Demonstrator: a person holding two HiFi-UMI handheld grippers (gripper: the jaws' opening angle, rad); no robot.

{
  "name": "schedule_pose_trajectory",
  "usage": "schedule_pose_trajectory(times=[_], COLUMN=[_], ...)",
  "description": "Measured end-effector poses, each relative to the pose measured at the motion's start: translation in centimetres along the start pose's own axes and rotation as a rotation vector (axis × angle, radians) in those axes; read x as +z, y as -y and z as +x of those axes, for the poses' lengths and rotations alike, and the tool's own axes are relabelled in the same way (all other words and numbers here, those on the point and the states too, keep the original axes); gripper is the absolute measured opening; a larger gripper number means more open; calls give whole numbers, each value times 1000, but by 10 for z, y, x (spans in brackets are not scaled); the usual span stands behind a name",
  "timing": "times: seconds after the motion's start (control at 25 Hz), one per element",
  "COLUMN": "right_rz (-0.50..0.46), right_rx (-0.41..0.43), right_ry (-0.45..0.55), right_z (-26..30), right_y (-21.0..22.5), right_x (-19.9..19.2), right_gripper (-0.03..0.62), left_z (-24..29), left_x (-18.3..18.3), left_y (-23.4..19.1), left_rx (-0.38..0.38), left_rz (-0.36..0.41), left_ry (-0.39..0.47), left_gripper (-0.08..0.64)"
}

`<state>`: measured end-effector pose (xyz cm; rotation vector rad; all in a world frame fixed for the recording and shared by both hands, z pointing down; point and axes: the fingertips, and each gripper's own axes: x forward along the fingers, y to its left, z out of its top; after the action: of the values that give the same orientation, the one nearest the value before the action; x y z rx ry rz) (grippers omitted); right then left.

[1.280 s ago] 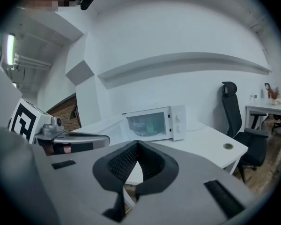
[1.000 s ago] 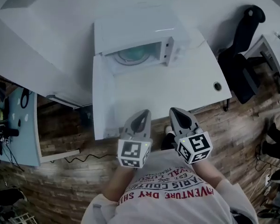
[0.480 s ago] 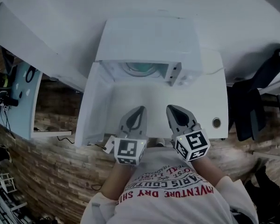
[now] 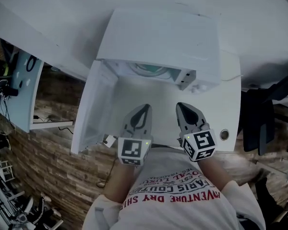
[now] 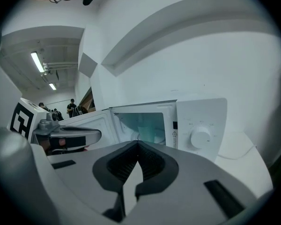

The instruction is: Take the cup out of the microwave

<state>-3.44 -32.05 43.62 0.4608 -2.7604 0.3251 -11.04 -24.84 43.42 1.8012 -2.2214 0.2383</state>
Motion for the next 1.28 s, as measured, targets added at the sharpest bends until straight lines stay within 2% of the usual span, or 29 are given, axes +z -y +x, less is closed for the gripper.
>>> schedule_pose_trajectory(times=[0.2,0.36,0.52,0.76,0.8,0.88,0.96,1.04,1.28], right_rz=[-5,-3,-7,-15,-16,-18,-19,-17,-5], right_rx=[-14,-5,0,8,9,10,9,10,2], right_ry=[-18,-35,-58,-86,-92,-102,-113,-126,-150], right_z=[24,45,65,82,84,87,89,90,92], right_y=[13,16,21,24,24,25,26,25,31], right_x=[4,6,4,-1,-3,-5,-7,-10,-20], right_gripper=[5,5,5,5,5,5,5,5,5], left_z=[36,71,98,127,132,143,153,162,190], left_x=[-13,-14,-17,-30,-33,-35,-35,-35,-29], left_y=[-20,-30,-41,-57,-59,-64,-69,-72,-72], left_rx=[-12,-46,-37,-39,-37,-28,-12,-5,-10], left_rz=[-40,6,26,-33,-40,-62,-84,-72,-18], left_ry=[-24,-43,-38,-61,-62,-48,-23,-14,-14], left_gripper=[8,8,19,142,180,306,386,411,426])
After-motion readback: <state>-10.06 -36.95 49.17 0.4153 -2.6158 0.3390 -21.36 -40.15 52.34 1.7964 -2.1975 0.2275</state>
